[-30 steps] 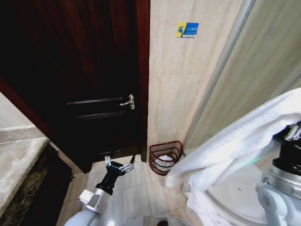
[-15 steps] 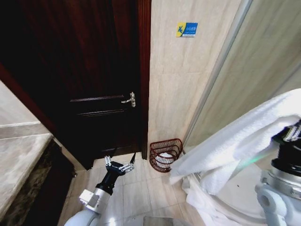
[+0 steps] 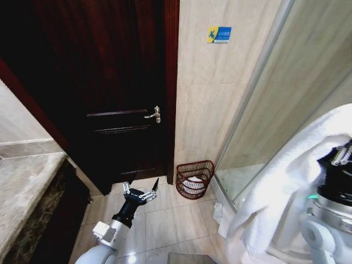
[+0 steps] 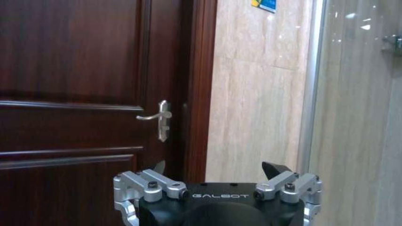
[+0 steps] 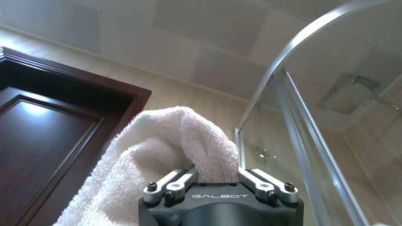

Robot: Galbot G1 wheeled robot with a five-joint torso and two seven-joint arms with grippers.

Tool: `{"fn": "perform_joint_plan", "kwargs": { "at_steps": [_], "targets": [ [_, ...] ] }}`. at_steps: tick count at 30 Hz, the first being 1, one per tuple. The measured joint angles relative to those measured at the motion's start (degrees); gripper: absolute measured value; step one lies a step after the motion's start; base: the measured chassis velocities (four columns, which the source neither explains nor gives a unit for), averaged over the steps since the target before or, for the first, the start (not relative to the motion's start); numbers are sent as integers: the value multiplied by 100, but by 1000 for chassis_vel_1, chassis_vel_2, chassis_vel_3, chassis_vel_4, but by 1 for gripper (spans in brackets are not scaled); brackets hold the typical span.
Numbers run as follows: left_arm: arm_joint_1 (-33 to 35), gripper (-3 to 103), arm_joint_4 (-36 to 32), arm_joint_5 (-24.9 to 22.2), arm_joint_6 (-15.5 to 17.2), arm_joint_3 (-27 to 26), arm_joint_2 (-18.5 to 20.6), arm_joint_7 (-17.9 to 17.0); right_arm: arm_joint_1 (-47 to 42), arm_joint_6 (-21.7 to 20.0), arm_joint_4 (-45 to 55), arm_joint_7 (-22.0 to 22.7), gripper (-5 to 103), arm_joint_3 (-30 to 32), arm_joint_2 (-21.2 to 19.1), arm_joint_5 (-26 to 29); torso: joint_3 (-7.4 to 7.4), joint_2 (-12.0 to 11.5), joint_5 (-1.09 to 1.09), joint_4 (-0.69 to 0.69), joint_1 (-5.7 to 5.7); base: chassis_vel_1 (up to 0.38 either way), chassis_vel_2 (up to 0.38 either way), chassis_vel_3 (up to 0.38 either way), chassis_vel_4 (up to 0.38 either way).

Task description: Discard the used towel into the hamper.

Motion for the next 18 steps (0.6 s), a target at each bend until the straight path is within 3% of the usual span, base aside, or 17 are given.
{"fn": "perform_joint_plan", "kwargs": {
  "at_steps": [11, 18],
  "targets": [
    [0, 100, 0, 0, 0, 0, 0, 0, 52, -3, -64, 2, 9, 129, -130, 101, -1, 1, 0, 0, -4, 42, 22, 32, 46],
    [0, 100, 0, 0, 0, 0, 0, 0, 373, -151, -224, 90, 9, 183, -595, 130, -1, 1, 0, 0, -3, 0, 0, 0, 0]
  ]
}}
